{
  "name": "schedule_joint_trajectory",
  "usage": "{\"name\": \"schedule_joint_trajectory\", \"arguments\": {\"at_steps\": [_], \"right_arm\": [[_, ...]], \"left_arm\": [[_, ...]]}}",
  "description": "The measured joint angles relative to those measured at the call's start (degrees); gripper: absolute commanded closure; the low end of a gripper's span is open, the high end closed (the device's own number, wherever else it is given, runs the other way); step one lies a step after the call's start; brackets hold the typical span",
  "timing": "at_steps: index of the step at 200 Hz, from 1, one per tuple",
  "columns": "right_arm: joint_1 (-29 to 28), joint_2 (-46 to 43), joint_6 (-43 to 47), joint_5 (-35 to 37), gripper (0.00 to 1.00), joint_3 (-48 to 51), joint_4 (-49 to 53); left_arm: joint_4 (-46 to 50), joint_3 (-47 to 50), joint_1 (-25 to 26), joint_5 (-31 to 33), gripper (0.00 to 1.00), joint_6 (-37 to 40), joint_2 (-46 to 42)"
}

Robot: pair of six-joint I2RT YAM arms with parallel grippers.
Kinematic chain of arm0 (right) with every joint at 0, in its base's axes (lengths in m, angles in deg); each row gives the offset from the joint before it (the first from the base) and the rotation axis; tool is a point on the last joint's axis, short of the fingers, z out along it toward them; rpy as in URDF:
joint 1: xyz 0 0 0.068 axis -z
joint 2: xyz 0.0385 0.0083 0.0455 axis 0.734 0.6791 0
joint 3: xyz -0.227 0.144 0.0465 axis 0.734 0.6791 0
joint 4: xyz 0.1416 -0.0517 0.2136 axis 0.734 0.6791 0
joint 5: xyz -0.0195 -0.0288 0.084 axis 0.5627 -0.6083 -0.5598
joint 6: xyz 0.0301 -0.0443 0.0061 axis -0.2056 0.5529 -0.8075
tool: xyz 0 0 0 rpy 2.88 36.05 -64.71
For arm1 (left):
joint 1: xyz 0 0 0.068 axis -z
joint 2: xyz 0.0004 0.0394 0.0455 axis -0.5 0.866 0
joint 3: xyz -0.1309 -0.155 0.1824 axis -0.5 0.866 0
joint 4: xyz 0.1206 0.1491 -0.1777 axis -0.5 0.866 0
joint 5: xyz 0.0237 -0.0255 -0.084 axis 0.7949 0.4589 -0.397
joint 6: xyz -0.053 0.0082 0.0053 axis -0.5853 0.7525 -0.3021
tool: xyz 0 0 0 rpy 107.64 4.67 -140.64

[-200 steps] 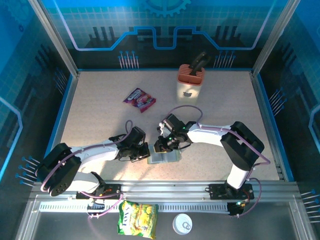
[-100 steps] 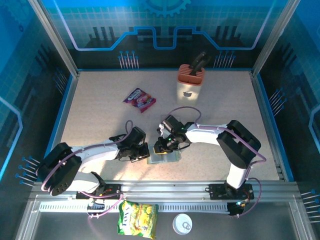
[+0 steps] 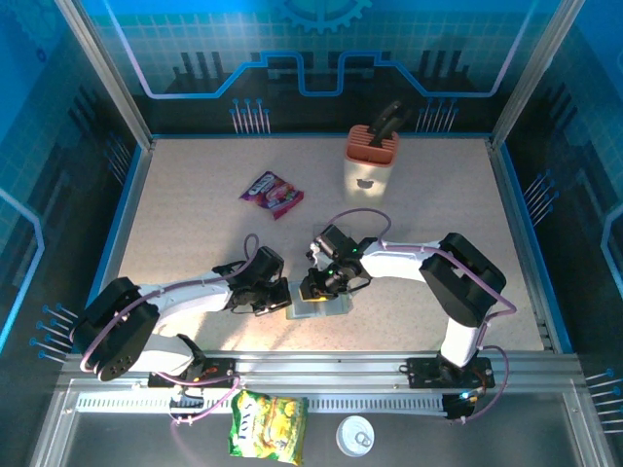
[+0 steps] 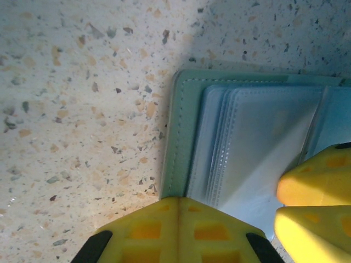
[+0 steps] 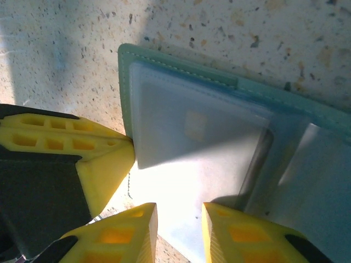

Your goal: Take the credit cards out of the card holder

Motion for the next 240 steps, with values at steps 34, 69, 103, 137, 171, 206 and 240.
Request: {"name": "schedule_joint_trajectory", "arguments": {"at_steps": [34,69,103,137,171,206,240], "right_arm": [[0.2,0.0,0.6,0.0,0.72,0.0,0.7],[0.7,0.0,1.0,0.0,0.72,0.2,1.0],[0.9,-0.1,1.0,0.0,0.72,0.6,0.8],[1.2,-0.5,1.0,-0.4,0.72,1.7,-0.6],[2.1,-0.9,1.0,-1.6,0.73,3.2,-2.3],[2.8,-1.2,1.0,-3.0,0.73,4.5,-4.2],[3.5,-1.7,1.0,-4.3,0.73,6.5,-6.9]], "left_arm": [[0.2,0.0,0.0,0.0,1.00,0.0,0.0],[0.2,0.0,0.0,0.2,1.00,0.0,0.0],[0.4,-0.1,0.0,0.2,1.00,0.0,0.0],[1.2,-0.1,0.0,0.9,1.00,0.0,-0.6],[2.3,-0.1,-0.1,1.5,1.00,0.0,-1.4],[2.2,-0.1,-0.3,2.2,0.99,0.0,-4.8],[0.2,-0.1,-0.3,1.9,0.83,-0.4,-7.9]]}}
